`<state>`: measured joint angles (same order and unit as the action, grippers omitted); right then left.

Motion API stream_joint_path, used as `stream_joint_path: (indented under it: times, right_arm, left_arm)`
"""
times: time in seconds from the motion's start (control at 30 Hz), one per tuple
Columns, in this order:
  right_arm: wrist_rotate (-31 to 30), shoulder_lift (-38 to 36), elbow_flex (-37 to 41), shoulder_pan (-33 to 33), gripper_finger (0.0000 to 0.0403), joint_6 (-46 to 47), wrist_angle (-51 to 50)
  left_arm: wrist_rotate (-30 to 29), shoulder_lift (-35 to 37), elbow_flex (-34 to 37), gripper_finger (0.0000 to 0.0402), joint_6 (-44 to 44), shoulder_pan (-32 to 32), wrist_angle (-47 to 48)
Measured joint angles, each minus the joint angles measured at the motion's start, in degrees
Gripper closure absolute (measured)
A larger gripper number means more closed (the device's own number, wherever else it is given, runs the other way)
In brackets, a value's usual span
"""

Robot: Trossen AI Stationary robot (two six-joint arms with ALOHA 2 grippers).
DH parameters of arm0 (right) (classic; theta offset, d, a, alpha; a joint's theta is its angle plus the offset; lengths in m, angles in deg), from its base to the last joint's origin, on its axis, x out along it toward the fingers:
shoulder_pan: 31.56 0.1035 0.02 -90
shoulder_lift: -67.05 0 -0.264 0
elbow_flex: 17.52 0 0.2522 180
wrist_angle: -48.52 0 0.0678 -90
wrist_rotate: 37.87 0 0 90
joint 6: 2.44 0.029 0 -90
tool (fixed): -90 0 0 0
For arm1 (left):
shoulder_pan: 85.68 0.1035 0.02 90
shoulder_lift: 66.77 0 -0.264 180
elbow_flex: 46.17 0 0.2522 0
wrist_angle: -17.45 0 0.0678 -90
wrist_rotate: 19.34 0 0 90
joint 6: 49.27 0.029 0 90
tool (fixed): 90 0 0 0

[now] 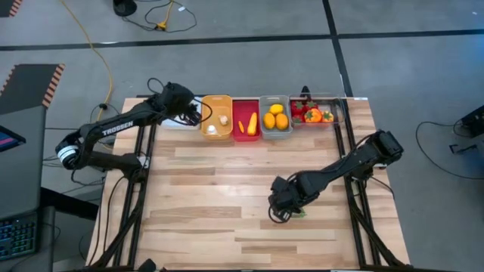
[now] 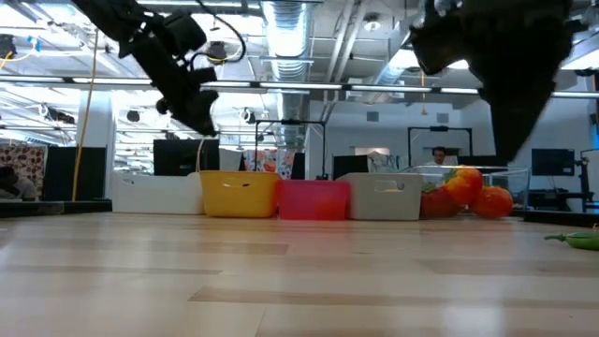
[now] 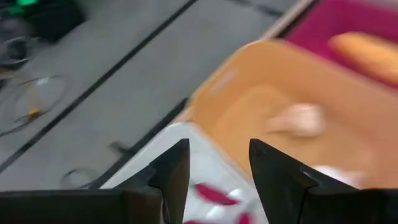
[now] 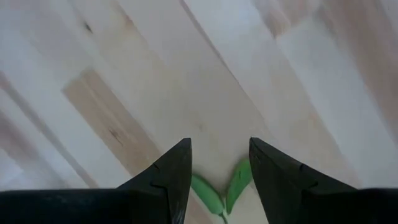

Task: Sort produce into baskets
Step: Put the green chili pepper into the white bin

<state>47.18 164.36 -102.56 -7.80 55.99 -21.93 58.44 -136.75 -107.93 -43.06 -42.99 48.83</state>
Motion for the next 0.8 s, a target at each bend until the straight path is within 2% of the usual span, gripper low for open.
stream_joint_path:
  times: [0.17, 0.3, 0.4, 0.8]
  right_arm:
    - [-0.6, 1.4, 2.5, 1.3, 0.0217, 5.2, -0.5]
    - [-0.9, 1.4, 4.4, 1.8, 0.0217, 9.6, -2.2]
    - [-0.9, 1.3, 5.8, 2.3, 0.0217, 12.3, -3.7]
    - [0.5, 1.3, 9.9, 4.9, 0.0229, 15.7, 1.0]
  left_arm:
    - [9.9, 2.7, -0.1, 0.0258, -0.4, -2.9, -0.3]
    - [14.9, 4.2, -0.1, 0.0264, -0.9, -6.4, -0.4]
    - [16.0, 4.5, -0.1, 0.0264, -0.9, -9.4, -0.6]
    - [16.0, 4.4, -0.1, 0.0265, -0.9, -19.1, -0.6]
